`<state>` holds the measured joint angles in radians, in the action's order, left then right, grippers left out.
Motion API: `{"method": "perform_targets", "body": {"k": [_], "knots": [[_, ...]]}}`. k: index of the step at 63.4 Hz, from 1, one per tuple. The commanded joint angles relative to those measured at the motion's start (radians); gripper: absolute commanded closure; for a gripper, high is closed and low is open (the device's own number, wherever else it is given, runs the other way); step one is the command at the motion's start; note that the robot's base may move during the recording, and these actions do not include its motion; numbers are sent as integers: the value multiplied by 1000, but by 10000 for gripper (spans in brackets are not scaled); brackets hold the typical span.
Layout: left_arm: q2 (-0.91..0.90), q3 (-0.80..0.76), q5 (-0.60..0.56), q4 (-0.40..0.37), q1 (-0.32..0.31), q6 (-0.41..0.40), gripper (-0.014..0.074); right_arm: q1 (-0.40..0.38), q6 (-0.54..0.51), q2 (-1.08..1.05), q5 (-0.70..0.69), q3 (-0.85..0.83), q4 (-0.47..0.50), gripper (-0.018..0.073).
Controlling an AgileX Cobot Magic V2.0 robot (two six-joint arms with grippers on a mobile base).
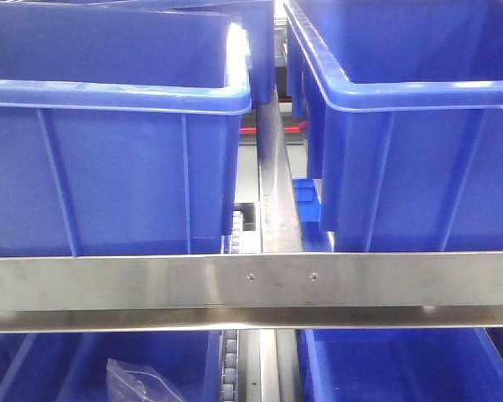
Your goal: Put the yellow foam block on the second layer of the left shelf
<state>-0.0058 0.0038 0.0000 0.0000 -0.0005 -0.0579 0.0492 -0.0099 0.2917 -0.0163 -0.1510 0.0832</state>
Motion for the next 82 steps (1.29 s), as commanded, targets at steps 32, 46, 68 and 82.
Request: {"method": "perform_targets", "body": {"k": [32, 46, 68, 82], "knots": [[-18, 27, -81, -6, -4, -3, 472, -3, -4, -318, -47, 160, -18, 505], [-18, 27, -81, -6, -4, -3, 472, -6, -4, -320, -55, 161, -18, 505], [-18, 27, -81, -6, -4, -3, 472, -6, -4, -320, -55, 160, -18, 505], [-18, 27, -81, -6, -4, -3, 472, -6, -4, -320, -55, 160, -18, 505]]}}
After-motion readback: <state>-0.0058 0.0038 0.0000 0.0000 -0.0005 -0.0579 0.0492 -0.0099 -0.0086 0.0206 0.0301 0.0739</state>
